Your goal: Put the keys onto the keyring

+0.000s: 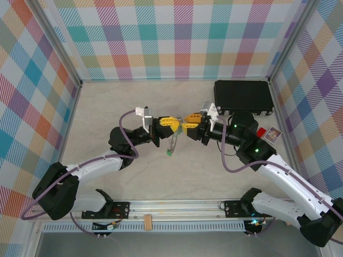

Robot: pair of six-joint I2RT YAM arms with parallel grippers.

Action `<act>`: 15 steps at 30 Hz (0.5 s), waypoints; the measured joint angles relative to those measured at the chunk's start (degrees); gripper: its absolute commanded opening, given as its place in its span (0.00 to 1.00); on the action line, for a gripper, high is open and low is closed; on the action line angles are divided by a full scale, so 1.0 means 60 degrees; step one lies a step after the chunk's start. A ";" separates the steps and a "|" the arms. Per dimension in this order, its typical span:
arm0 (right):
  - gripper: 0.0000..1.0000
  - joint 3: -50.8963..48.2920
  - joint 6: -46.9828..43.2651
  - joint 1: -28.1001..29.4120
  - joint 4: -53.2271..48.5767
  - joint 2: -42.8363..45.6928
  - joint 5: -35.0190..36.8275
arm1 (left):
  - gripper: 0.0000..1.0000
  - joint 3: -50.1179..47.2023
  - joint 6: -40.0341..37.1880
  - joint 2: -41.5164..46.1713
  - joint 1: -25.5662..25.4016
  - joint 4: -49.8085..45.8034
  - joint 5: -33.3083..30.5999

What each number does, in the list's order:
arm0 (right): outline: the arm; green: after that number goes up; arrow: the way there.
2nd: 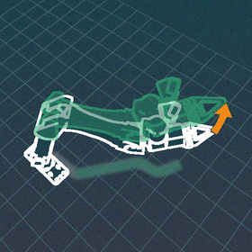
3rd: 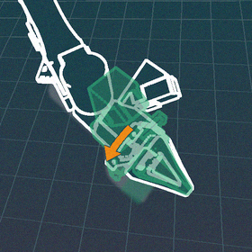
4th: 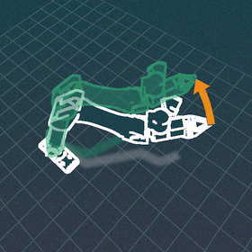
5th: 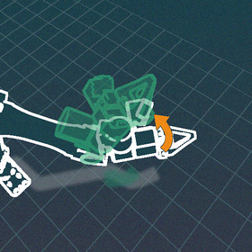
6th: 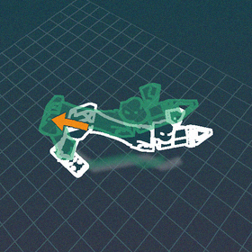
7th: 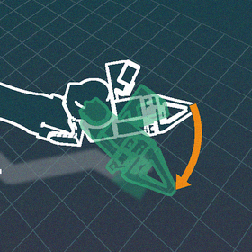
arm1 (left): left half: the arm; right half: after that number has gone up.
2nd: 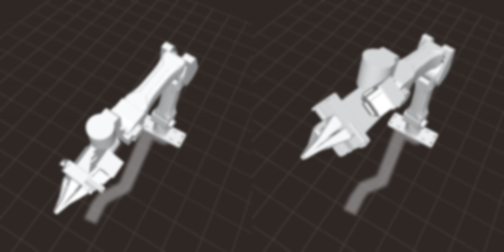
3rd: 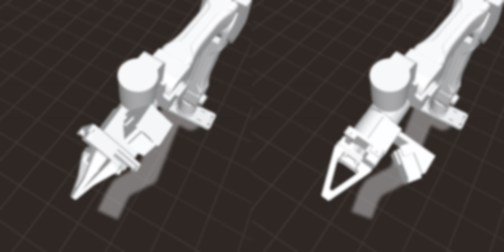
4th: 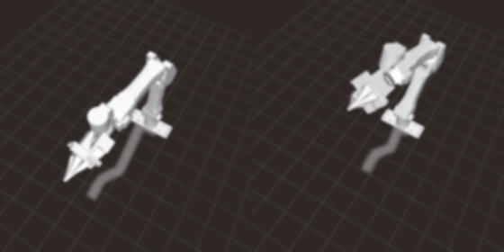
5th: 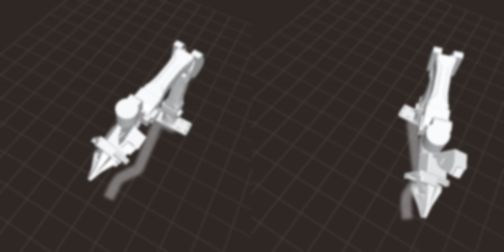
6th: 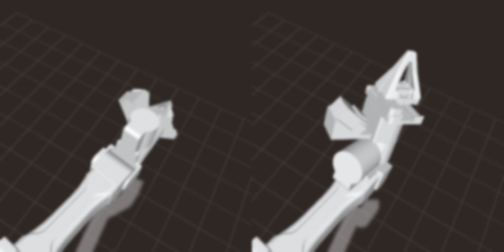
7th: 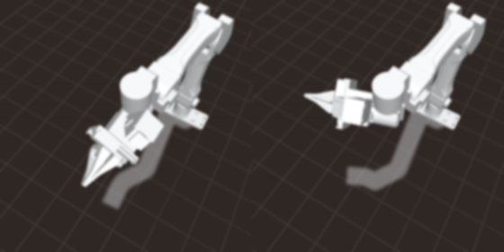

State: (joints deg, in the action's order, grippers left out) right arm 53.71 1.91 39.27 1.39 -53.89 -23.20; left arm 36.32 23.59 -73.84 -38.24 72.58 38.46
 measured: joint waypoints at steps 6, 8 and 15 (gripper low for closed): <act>0.29 0.0000 0.0372 -0.0193 0.0168 -0.0208 -0.0459 | 0.00 0.0000 0.0000 0.0000 0.0000 0.0004 0.0004; 0.29 0.0000 0.0459 -0.0240 0.0222 -0.0310 -0.0586 | 0.00 0.0000 0.0004 0.0000 0.0000 0.0000 0.0000; 0.19 0.0000 0.0739 -0.0302 0.0423 -0.0525 -0.0951 | 0.00 0.0000 0.0018 0.0000 0.0000 0.0000 0.0000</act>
State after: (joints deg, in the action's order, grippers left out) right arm 53.71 6.35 37.45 3.92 -57.04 -28.91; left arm 36.32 23.70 -73.84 -38.24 72.58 38.46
